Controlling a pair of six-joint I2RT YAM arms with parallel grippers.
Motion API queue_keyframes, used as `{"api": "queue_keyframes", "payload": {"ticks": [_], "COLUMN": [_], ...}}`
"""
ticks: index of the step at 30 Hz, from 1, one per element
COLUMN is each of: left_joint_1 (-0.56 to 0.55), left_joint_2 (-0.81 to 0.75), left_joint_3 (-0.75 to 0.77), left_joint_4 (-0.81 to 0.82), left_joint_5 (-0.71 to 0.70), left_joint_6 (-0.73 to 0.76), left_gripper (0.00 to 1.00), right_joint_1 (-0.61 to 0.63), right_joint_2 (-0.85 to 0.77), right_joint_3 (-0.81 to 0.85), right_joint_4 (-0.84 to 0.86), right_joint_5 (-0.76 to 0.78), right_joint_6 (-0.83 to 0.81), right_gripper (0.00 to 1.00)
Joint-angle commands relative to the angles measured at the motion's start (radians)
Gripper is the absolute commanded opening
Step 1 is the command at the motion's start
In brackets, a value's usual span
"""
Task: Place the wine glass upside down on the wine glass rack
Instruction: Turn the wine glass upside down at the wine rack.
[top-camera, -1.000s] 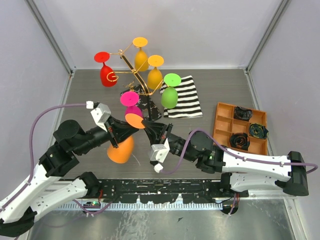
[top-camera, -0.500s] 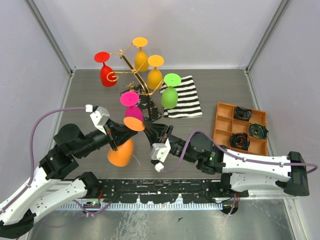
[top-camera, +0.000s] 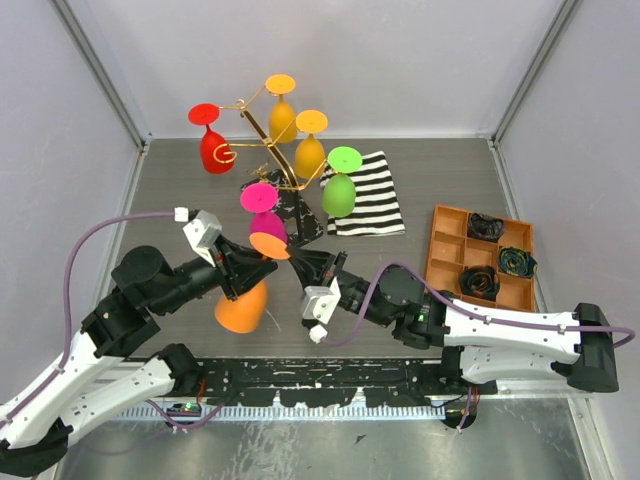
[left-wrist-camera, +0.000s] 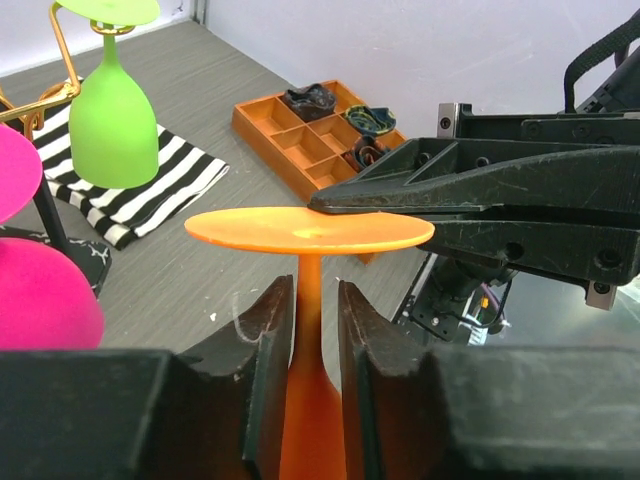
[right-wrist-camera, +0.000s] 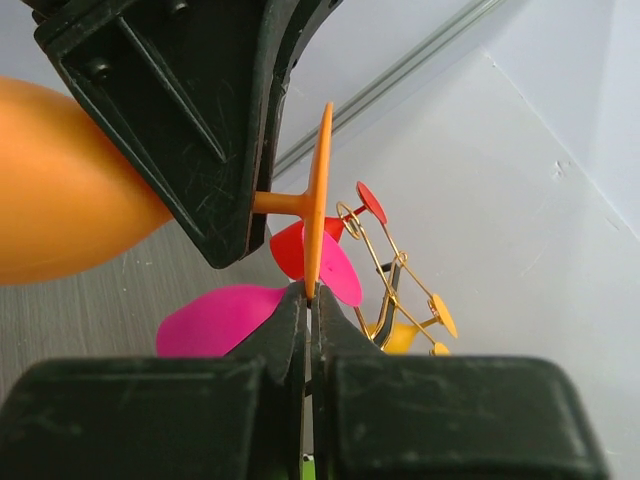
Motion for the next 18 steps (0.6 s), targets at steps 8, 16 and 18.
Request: {"api": "queue_keyframes", "payload": {"ticks": [8,16,18], "left_joint_1": [-0.002,-0.004,-0.003], "left_joint_2": [-0.018,-0.030,-0.030], "left_joint_3": [-0.038,-0.037,-0.040], "left_joint_4": [0.005,-0.002,0.000], "left_joint_5": [0.037,0.022,0.022], "left_joint_6": [-0.031,-0.026,-0.026], "left_gripper": [0.36,0.12,0.03], "right_joint_1": [-0.011,-0.012,-0.013], "right_joint_2": [-0.041,-0.043,-0.040], "right_joint_3": [0.010,0.005,0.007], "right_joint_4": [0.150,0.131,0.125], "right_joint_5": [0.078,0.100,0.098], "right_joint_6": [-0.023,-0.046,-0.042], "right_gripper": [0.01,0.01,0.00]}}
